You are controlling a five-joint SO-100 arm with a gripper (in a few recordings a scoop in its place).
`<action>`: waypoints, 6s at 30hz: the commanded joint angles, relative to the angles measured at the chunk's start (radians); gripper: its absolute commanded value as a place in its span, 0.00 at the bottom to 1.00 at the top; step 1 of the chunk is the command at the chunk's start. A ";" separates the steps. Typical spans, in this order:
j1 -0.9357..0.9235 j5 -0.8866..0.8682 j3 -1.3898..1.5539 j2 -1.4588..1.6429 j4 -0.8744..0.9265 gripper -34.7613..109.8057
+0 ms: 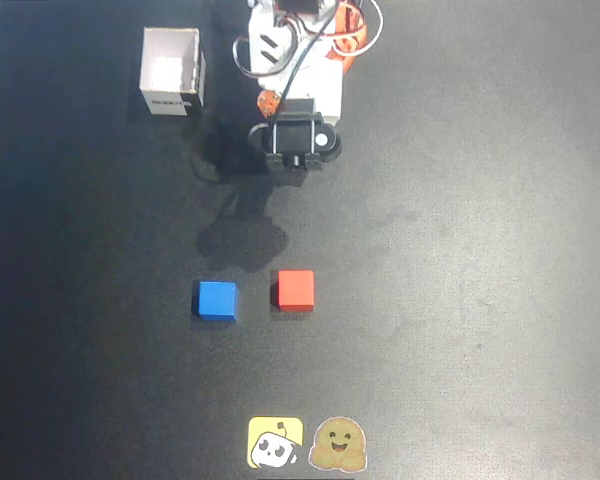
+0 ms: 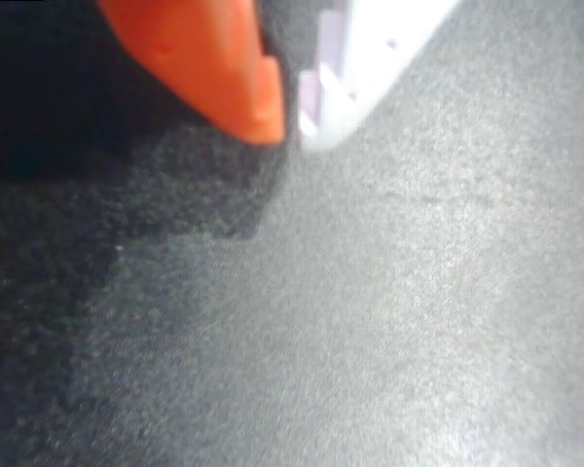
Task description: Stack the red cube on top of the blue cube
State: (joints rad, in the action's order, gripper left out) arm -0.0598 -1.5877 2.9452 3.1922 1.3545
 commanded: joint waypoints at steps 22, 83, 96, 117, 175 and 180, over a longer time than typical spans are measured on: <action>-0.006 -0.006 -0.684 -0.959 -0.118 0.24; 0.100 -0.146 -1.287 -1.832 -0.305 0.40; 0.091 -0.153 -1.256 -1.873 -0.330 0.30; -0.003 -0.114 -1.401 -1.789 -0.038 0.24; -0.227 -0.187 -1.971 -2.040 0.316 0.24; -0.230 -0.209 -2.033 -2.089 0.353 0.24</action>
State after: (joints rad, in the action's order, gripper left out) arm -0.2853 -1.7856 0.9802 1.1060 1.6843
